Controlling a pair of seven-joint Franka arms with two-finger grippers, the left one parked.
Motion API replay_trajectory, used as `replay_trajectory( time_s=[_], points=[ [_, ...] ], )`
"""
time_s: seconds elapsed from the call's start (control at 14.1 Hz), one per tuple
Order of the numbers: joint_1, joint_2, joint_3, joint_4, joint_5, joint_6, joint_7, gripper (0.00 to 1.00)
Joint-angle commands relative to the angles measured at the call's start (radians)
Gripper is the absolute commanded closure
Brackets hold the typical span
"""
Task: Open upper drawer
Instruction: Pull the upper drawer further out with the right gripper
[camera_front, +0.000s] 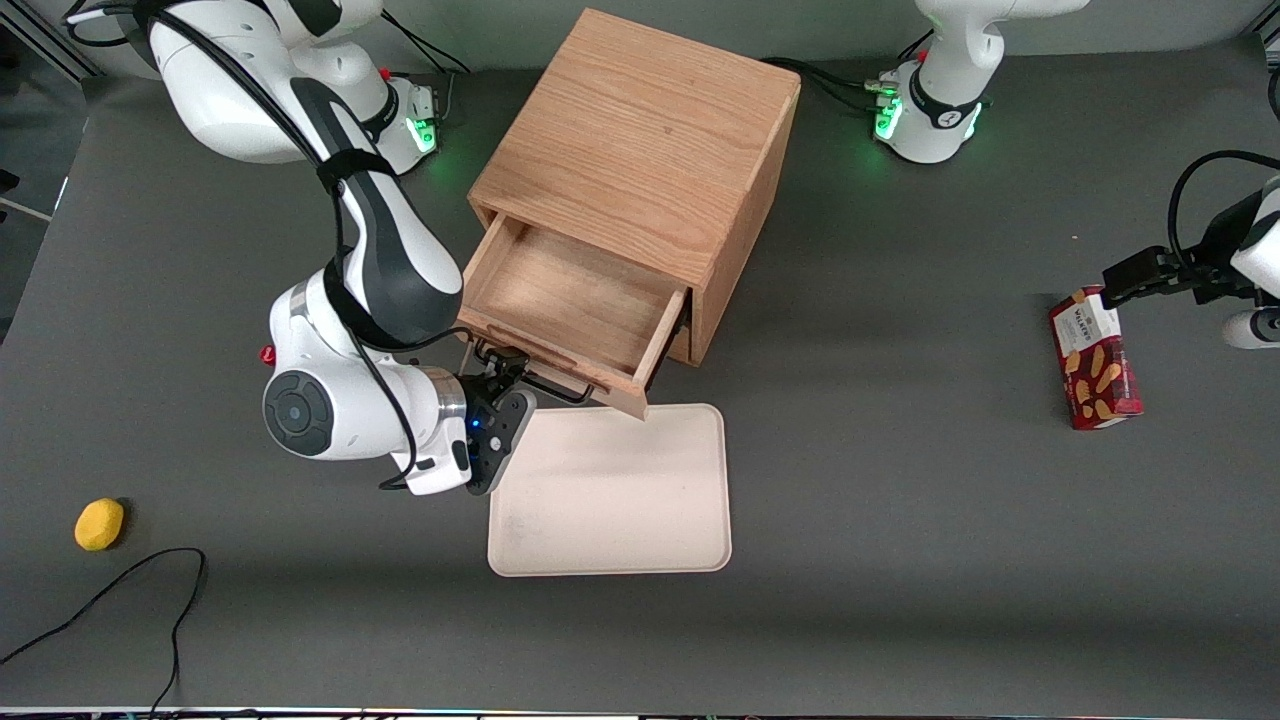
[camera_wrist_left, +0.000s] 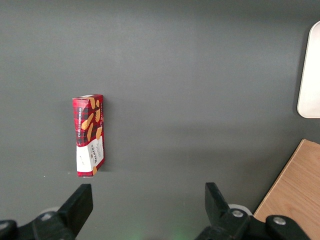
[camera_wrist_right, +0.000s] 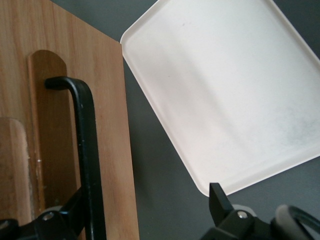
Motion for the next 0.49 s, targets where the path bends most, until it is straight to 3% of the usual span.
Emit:
replay_trajectory(
  time_s=[0.0,0.42],
  points=[
    [-0.015,0.046,0.003,0.063,0.012,-0.006,-0.027,0.00],
    [-0.028,0.072,0.003,0.100,0.012,-0.005,-0.041,0.00]
  ],
)
